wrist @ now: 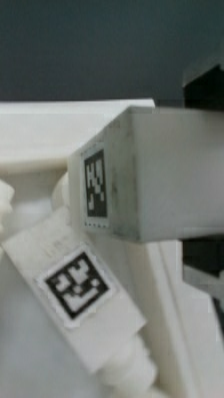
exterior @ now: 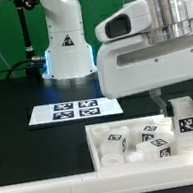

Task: Assemble one leg

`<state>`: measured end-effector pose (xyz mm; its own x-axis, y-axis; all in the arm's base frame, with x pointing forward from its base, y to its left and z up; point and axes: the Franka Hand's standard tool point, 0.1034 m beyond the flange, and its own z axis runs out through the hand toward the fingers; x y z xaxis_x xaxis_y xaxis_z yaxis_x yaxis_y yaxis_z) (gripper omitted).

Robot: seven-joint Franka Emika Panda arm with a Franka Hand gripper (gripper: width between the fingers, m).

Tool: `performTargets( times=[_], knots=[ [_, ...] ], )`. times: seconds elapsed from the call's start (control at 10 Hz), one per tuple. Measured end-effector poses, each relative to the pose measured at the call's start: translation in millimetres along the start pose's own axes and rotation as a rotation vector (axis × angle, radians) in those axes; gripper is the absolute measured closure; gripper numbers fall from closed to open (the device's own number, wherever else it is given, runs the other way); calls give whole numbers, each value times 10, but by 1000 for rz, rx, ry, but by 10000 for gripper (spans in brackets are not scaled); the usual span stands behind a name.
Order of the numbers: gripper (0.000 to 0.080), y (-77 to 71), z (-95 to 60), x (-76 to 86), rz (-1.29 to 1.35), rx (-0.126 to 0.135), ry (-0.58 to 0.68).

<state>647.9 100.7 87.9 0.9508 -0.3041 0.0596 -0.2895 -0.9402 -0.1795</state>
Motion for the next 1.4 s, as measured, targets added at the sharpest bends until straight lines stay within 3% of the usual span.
performTargets(
  times=[0.3, 0.7, 0.8, 0.9, 1.0, 1.1, 1.2, 1.4],
  knots=[
    [514, 62, 7, 15, 431, 13, -9],
    [514, 62, 7, -20, 736, -11, -15],
    [417, 61, 8, -18, 703, -9, -15],
    [417, 62, 14, -40, 628, -19, -23],
    [234, 58, 18, -96, 514, -46, -52],
    [234, 61, -1, -93, 295, -59, -75],
    [168, 36, 22, -105, 93, -70, -104],
    [154, -31, 51, -113, -83, -68, -127]
  ],
)
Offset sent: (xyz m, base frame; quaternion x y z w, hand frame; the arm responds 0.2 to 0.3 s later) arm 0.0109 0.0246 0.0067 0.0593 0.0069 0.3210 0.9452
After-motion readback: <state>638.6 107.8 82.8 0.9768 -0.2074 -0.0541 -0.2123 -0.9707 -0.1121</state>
